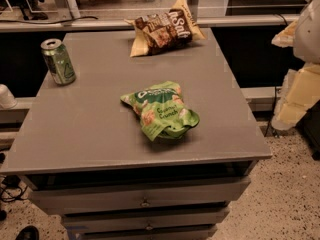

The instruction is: Move green rice chip bag near green can

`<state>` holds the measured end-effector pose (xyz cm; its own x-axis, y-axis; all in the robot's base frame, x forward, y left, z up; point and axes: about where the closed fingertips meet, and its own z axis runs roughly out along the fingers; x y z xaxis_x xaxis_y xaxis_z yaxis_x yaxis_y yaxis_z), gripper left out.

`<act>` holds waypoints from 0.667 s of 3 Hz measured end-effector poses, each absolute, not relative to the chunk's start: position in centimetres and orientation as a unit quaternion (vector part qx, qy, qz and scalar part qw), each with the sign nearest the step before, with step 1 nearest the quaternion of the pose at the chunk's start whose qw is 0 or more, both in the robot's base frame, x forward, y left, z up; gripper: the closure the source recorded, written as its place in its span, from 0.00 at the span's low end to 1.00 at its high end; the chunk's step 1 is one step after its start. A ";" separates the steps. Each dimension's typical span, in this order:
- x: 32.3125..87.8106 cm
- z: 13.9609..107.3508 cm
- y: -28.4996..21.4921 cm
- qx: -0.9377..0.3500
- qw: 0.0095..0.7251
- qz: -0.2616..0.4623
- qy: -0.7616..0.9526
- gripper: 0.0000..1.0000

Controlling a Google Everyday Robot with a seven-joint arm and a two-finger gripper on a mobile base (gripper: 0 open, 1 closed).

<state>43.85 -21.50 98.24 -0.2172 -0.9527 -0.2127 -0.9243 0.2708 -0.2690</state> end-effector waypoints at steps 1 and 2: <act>44.2 98.0 -21.1 -0.602 0.175 -0.042 0.778 0.00; 45.8 95.4 -18.7 -0.606 0.192 -0.011 0.772 0.00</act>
Offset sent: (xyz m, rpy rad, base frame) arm 0.0550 0.0683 -0.0712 0.1966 0.0003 0.0712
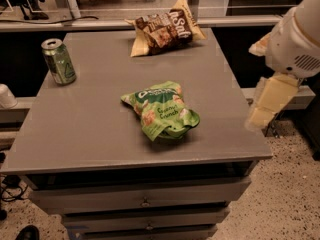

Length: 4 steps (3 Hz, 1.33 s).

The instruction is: Move green rice chip bag near green can

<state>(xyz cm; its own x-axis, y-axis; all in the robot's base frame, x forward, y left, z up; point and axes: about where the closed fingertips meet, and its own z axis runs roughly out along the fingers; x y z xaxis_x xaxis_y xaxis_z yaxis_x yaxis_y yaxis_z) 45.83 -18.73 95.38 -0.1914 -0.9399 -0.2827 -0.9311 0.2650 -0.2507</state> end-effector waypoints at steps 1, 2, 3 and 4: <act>48.2 91.8 -15.2 -0.608 0.217 0.031 0.763 0.00; 51.2 88.9 -11.8 -0.608 0.248 0.065 0.751 0.00; 53.1 87.0 -9.3 -0.605 0.269 0.089 0.744 0.00; 54.0 85.5 -7.5 -0.593 0.264 0.111 0.753 0.18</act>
Offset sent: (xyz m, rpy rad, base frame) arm 0.0901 0.1069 -0.0973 0.2966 -0.0180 0.0851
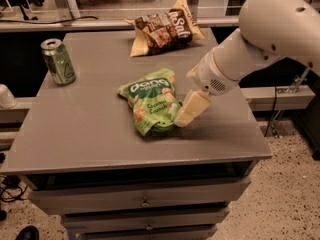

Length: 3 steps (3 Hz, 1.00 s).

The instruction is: Move green rice chip bag near green can

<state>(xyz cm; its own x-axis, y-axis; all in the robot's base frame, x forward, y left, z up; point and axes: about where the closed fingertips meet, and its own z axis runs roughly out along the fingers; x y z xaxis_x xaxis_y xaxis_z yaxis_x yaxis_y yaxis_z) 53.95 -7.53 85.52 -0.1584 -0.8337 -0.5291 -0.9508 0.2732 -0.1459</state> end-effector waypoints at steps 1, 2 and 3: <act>54.1 84.5 -7.0 -0.576 0.250 0.128 0.768 0.41; 54.3 84.2 -7.1 -0.566 0.242 0.132 0.777 0.65; 54.8 84.8 -7.3 -0.563 0.243 0.126 0.780 0.87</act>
Offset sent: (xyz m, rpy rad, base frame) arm 0.0073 0.0005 -0.0166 0.0165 0.1053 -0.0838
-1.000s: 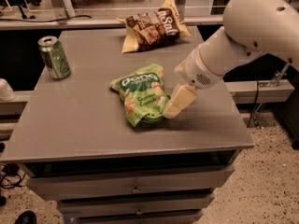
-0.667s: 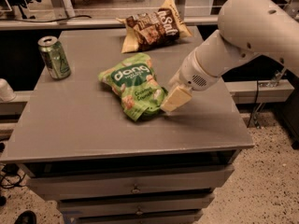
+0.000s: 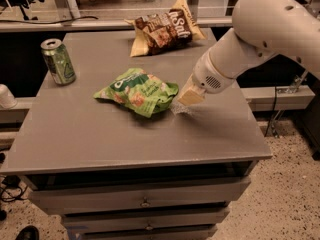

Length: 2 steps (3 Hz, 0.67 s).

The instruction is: Move green rice chip bag near green can

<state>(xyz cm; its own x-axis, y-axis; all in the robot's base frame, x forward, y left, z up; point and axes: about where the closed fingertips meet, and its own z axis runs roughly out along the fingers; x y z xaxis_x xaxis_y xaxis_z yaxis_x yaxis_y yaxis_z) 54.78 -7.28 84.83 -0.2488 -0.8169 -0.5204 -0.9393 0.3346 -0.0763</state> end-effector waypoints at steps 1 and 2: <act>55.7 86.0 -7.0 -0.563 0.252 0.119 0.778 1.00; 56.8 87.3 -6.5 -0.560 0.266 0.115 0.776 1.00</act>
Offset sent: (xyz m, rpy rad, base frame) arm 0.0358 0.0116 0.0409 0.0277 -0.0839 -0.0293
